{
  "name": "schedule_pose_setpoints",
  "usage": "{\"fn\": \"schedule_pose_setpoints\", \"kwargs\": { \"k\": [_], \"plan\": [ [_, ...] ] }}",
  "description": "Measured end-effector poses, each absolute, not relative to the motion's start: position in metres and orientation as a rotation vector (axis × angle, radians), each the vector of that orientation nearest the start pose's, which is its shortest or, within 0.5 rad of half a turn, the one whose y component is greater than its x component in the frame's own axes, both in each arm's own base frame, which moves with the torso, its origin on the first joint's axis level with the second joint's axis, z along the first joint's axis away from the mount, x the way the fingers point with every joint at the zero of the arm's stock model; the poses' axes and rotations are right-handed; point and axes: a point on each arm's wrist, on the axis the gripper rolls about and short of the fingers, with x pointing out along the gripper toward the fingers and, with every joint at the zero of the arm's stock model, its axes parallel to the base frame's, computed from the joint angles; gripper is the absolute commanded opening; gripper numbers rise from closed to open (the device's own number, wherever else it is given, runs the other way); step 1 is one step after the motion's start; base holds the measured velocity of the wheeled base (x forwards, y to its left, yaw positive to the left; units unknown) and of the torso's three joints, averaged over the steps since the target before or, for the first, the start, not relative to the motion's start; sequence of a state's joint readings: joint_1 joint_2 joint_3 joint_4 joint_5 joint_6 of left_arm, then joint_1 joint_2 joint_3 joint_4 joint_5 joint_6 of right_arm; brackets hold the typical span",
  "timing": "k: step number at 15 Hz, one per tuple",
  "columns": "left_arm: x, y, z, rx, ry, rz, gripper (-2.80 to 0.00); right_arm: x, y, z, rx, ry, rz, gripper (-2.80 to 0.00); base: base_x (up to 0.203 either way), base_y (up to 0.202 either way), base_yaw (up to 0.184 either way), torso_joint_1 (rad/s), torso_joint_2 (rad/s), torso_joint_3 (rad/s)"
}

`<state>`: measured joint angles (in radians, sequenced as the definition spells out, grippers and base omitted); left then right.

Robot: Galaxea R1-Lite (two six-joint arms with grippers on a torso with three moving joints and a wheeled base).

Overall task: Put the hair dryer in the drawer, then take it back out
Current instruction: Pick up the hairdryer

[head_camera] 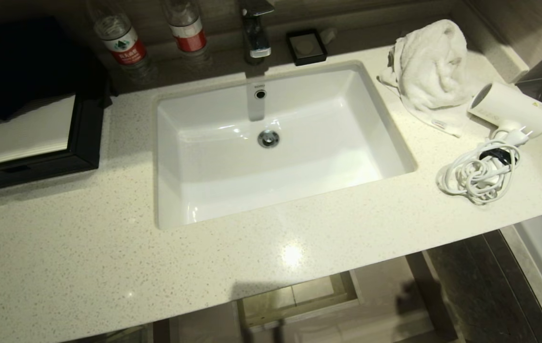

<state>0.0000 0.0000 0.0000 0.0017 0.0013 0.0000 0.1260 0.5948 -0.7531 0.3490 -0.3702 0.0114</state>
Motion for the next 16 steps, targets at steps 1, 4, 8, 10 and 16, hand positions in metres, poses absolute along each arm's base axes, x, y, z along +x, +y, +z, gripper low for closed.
{"fn": "schedule_pose_setpoints", "kwargs": {
  "k": [1,4,8,10,16],
  "plan": [
    [-0.023,0.0,0.075,0.0,0.002,0.001,-2.8,0.028,-0.005,0.256,-0.033,0.233,-0.25,-2.8,0.0,0.0,0.0,0.0,0.0,0.0],
    [-0.023,0.0,0.075,0.0,0.002,0.001,-2.8,0.073,0.0,0.276,0.018,0.314,-0.271,-2.8,0.0,0.0,0.0,-0.001,0.06,0.032],
    [-0.023,0.0,0.075,0.0,0.001,0.001,-2.8,0.125,0.006,0.296,0.142,0.36,-0.258,-2.8,0.0,0.0,0.0,-0.052,0.11,0.061],
    [-0.023,0.0,0.075,0.0,0.002,0.001,-2.8,0.147,0.008,0.297,0.221,0.386,-0.261,-2.8,0.0,0.0,0.0,-0.045,0.07,0.046],
    [-0.023,0.0,0.075,0.0,0.002,0.001,-2.8,0.18,0.011,0.292,0.287,0.44,-0.241,-2.8,0.0,0.0,0.0,-0.019,0.03,0.021]
  ]
}}
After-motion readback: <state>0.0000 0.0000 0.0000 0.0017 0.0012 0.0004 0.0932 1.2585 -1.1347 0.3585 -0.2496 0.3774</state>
